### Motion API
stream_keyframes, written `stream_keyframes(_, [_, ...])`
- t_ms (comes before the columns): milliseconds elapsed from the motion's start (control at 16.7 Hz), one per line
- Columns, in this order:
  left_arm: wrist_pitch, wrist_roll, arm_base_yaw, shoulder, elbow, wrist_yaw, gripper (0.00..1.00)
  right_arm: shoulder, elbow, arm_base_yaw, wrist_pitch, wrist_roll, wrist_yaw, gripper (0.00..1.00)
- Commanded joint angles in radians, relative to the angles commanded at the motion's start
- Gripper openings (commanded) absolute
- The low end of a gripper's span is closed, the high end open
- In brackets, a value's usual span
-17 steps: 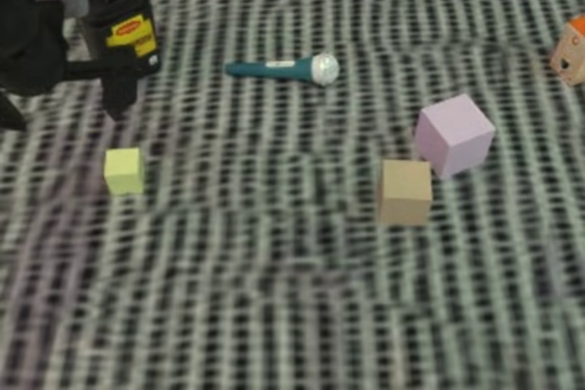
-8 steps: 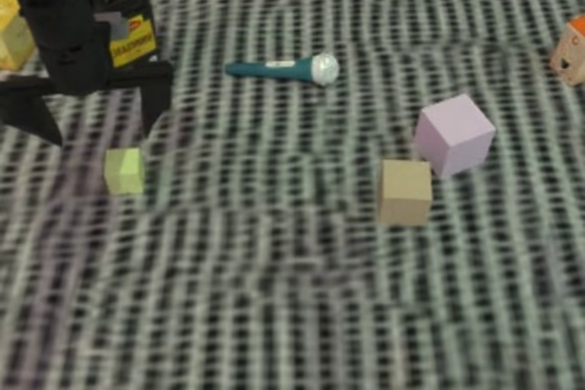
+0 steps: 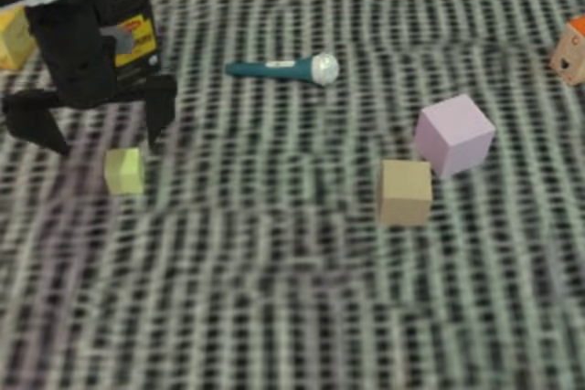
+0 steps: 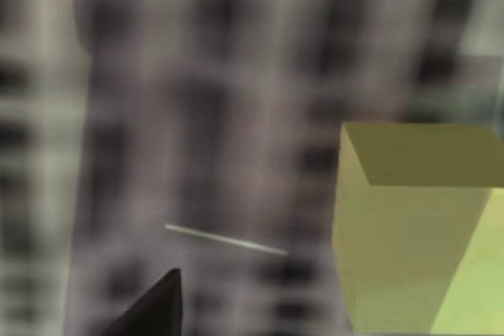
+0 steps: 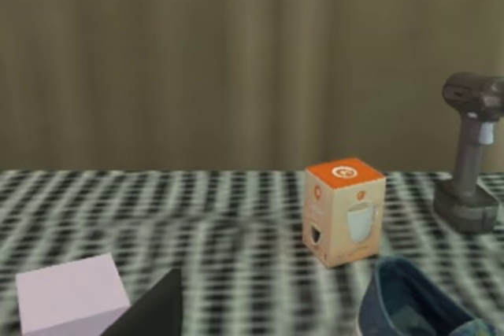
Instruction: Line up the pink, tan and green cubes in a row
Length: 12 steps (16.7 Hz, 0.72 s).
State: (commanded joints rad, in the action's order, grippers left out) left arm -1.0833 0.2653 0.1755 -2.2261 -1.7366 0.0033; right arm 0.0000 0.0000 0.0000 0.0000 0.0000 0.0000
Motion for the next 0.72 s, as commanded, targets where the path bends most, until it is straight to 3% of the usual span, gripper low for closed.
stream_keyframes(300, [0.197, 0.001, 0.001, -0.076, 0.113, 0.001, 1.0, 0.0, 0.0, 0.0, 0.0, 0.0, 0.0, 1.0])
stream_keyframes(600, [0.22, 0.001, 0.001, -0.089, 0.129, 0.001, 1.0, 0.0, 0.0, 0.0, 0.0, 0.0, 0.0, 1.0])
stream_keyframes(720, [0.22, 0.001, 0.001, -0.089, 0.129, 0.001, 0.85, 0.0, 0.0, 0.0, 0.0, 0.0, 0.0, 1.0])
